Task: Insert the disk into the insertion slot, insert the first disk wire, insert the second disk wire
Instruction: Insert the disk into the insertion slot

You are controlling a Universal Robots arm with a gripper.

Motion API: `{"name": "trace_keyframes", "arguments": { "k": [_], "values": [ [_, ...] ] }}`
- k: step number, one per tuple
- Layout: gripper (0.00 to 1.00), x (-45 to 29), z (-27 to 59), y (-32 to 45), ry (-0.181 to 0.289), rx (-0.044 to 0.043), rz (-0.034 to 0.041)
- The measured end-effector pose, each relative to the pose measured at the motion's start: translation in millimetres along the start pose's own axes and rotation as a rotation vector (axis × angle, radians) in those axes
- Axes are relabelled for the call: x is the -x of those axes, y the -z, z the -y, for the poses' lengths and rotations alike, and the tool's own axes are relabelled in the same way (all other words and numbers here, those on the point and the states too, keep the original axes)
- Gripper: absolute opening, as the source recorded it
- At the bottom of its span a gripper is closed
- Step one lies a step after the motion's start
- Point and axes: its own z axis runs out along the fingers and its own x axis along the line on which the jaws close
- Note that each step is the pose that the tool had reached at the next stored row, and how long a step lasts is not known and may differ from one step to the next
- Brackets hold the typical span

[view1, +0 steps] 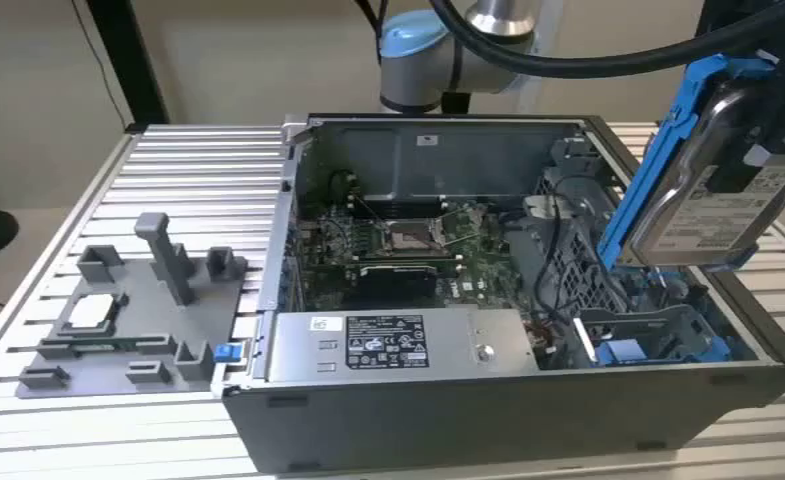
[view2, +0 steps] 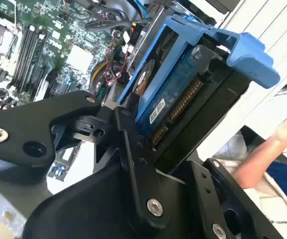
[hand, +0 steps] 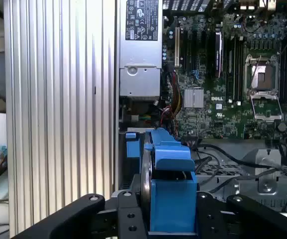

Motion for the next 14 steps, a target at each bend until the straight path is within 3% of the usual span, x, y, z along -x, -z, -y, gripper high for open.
{"name": "trace_keyframes", "arguments": {
  "k": [14],
  "values": [
    [0.00,-2.2,0.1,-0.4,0.000,0.0000,-0.0001]
  ]
}}
